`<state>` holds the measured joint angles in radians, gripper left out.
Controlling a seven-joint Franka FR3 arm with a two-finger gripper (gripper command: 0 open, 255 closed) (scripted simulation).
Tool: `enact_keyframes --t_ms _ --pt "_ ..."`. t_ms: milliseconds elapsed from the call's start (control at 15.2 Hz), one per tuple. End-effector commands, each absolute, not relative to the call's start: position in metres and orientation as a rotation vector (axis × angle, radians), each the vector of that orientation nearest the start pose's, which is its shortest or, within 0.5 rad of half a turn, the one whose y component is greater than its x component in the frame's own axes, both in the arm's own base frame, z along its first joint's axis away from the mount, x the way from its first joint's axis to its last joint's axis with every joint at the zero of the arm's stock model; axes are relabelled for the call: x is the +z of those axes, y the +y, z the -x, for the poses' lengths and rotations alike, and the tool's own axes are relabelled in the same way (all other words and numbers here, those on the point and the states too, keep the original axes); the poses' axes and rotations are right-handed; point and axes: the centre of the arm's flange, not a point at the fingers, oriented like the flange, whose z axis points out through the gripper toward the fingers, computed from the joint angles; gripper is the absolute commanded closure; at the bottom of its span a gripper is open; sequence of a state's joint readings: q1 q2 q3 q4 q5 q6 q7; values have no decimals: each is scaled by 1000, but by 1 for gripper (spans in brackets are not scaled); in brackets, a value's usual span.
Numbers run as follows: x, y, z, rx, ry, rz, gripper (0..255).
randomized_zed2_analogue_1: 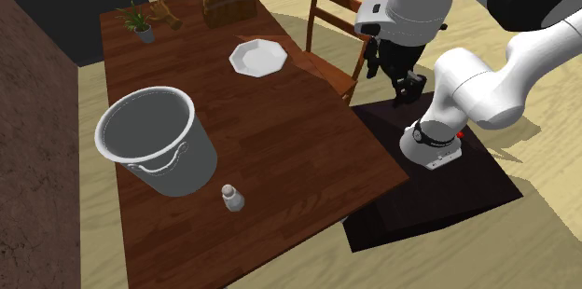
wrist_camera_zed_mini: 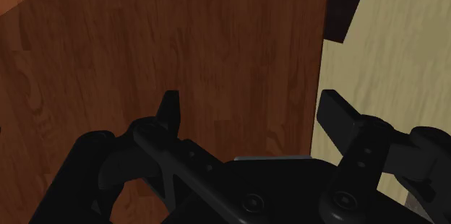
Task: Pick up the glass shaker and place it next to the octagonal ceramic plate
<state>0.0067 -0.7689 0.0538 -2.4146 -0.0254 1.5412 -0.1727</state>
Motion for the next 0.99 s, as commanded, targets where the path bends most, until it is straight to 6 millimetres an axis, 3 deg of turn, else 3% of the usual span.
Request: enact_keyframes --t_ms 0,924 --pt "555 19 -305 174 -345 3174 0" --pt "489 63 -480 251 -405 3203 0"
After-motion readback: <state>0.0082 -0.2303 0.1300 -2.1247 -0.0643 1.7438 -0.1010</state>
